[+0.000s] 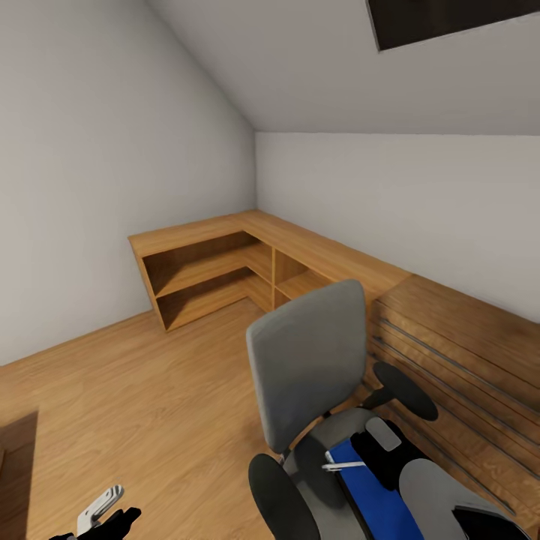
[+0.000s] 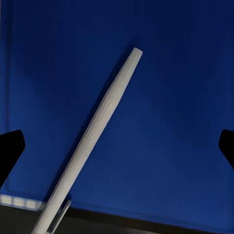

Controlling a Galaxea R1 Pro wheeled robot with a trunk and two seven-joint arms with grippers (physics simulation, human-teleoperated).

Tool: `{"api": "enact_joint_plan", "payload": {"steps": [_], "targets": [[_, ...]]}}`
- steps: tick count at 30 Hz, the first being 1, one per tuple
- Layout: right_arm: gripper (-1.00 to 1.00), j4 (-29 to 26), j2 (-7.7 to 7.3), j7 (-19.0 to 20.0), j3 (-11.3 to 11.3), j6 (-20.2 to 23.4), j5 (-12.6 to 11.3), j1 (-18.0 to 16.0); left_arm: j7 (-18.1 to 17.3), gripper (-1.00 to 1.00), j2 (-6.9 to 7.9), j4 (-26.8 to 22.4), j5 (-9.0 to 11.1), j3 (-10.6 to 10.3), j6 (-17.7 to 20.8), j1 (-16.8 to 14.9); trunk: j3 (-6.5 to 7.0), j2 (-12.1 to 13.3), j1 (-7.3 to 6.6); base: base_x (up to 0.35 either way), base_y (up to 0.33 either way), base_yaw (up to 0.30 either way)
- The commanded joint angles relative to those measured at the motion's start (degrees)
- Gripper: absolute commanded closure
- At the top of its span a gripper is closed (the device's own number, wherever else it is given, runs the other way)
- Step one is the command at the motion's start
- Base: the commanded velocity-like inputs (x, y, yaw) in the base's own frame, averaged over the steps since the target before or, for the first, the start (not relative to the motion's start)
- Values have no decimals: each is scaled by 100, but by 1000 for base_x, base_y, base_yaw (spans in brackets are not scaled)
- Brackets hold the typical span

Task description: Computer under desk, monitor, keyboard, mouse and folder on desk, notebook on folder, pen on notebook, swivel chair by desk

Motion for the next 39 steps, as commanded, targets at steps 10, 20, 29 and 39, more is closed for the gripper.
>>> {"api": "enact_joint_plan", "payload": {"steps": [10,20,29,39], "targets": [[-100,-15,3,-31,-23,27,-1,-1,-4,-100,-1,-6,21,17,40,-3,-6,-3,0,0,0,0],[-100,-15,3,-31,-22,26,14,-1,-16,-100,-1,-6,30,17,44,-3,-59,-123,66,0,0,0],[-100,-15,3,-31,-17,26,16,-1,-18,-100,-1,-6,22,14,46,-3,-59,-123,66,0,0,0],[-100,-15,3,-31,-20,26,16,-1,-18,-100,-1,-6,21,17,45,-3,-149,-324,176,0,0,0]]}}
